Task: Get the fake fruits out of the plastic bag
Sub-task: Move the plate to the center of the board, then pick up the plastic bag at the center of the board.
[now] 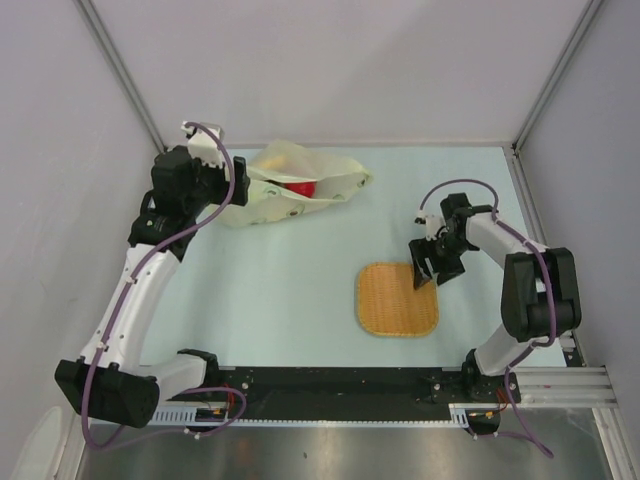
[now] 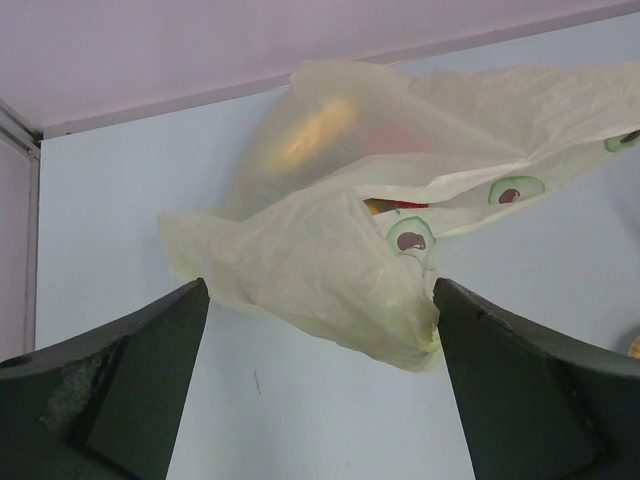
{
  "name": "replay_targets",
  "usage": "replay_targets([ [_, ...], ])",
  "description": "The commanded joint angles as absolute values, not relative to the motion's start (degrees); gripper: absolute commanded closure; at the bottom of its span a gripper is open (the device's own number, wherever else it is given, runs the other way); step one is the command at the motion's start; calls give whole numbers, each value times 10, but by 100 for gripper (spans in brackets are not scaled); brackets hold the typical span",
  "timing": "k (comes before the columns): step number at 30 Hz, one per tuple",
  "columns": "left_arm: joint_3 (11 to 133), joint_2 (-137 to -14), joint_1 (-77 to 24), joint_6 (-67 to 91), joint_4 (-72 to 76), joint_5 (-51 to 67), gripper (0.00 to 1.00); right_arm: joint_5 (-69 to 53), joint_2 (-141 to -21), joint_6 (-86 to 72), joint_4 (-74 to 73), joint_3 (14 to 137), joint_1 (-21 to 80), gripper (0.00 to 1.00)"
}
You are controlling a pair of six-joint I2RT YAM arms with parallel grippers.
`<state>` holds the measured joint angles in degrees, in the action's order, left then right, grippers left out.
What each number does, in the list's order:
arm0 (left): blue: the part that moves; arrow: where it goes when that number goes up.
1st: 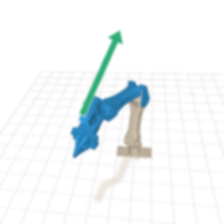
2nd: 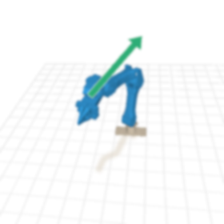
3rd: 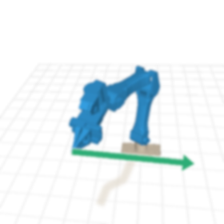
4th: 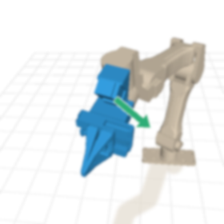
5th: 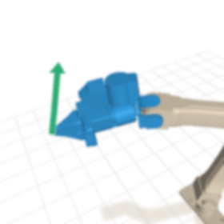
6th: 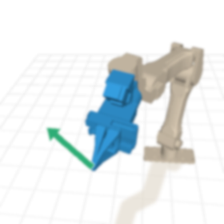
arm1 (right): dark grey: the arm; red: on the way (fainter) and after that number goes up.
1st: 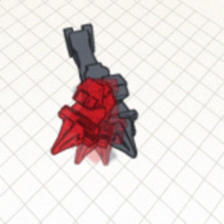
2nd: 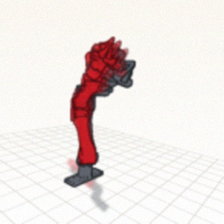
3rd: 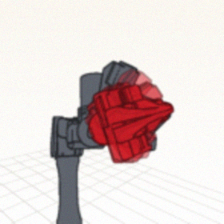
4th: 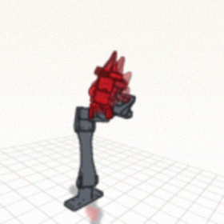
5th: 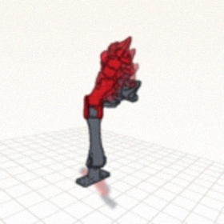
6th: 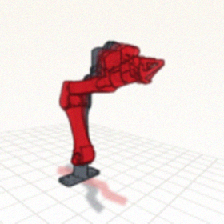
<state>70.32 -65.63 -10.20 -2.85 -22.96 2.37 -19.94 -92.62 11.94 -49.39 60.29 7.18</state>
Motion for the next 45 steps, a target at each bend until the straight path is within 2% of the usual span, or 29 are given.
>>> replay_targets([
  [1, 692, -648, -98, -11, -210, 36, 0, -213, -967, 105, -489, 593, 99, 25],
  [9, 673, -620, -90, -5, -214, 28, 0, -244, -1036, 76, -465, 656, 235, 33],
  [14, 657, -596, -83, -4, -236, 33, 0, -247, -1081, 98, -482, 747, 276, 32],
  [16, 650, -589, -78, -4, -246, 33, 0, -233, -1069, 102, -500, 785, 271, 31],
  [21, 627, -581, -69, -4, -249, 33, 0, -181, -954, 108, -492, 824, 225, 26],
  [27, 621, -589, -47, 36, -255, 57, 1, -125, -907, 114, -340, 836, 219, 18],
  [31, 623, -606, -37, 61, -259, 74, 1, -100, -960, 113, -257, 880, 226, 16],
  [35, 624, -620, -36, 82, -258, 94, 1, -114, -1031, 115, -238, 937, 231, 16],
  [39, 626, -641, -36, 91, -251, 95, 6, -68, -1108, 105, -180, 1003, 242, 17],
  [40, 628, -647, -36, 89, -249, 93, 9, -63, -1129, 101, -175, 1056, 242, 19],
  [42, 642, -679, -36, 86, -233, 99, 33, -71, -1192, 99, -171, 1126, 234, 39],
  [43, 654, -693, -36, 84, -224, 122, 70, -71, -1214, 96, -170, 1203, 230, 48],
  [44, 668, -715, -36, 81, -213, 143, 96, -72, -1258, 93, -170, 1253, 219, 67],
  [45, 710, -760, -39, 78, -194, 160, 99, -75, -1278, 83, -164, 1297, 213, 77],
])
